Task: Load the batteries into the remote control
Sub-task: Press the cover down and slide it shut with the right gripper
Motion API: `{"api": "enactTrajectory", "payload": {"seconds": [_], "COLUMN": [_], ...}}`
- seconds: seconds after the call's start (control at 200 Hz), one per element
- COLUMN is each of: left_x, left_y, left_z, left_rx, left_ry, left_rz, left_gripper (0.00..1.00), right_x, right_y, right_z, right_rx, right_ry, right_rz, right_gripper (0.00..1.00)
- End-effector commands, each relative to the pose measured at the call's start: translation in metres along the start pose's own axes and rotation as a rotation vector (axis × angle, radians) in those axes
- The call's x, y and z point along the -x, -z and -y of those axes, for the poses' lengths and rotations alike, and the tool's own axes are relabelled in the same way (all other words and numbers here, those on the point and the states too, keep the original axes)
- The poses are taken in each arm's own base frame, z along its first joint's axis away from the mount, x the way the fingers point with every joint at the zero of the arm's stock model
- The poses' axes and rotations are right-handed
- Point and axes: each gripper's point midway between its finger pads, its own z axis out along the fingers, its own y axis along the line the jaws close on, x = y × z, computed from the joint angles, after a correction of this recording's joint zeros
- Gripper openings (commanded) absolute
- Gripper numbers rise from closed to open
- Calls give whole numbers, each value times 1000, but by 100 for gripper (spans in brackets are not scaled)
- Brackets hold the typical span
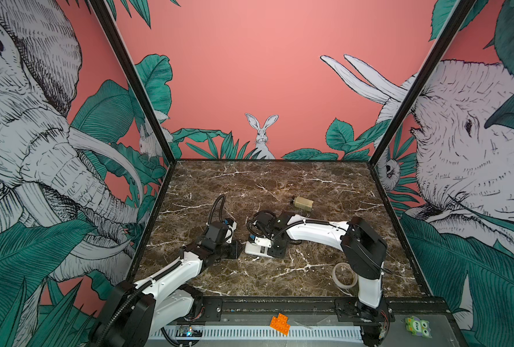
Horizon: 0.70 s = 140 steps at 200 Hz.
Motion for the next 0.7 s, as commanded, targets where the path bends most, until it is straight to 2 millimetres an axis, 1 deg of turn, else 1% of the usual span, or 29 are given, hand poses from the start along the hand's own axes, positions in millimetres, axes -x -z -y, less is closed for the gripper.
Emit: {"api": "enactTrajectory", "payload": {"seconds": [0.0, 0.16, 0.235, 0.375, 0.595, 0.695], "left_x": [-4, -5, -5, -5, -5, -5], "left_y": [-1, -1, -1, -1, 0, -1], "left_z": [-2, -1, -2, -1, -1, -2], "left_rx": [-5, -6, -5, -5, -5, -3], "left_ry": [11, 11, 13, 10, 12, 12], "left_rz": [-7, -8, -10, -10, -9, -10], "left_gripper": [36, 35, 35, 35, 35, 35], "right_x": [4, 3, 3, 4, 5, 6], "right_y": [-6, -5, -4, -1, 5, 8], "right_z": [-4, -3, -3, -1, 1, 2], "right_rx": [8, -1, -5, -14, -27, -36], "right_ry": [33, 31, 27, 22, 12, 8], "right_rz": [-5, -3, -1, 5, 18, 26], "right_gripper": [32, 36, 43, 51, 63, 66]}}
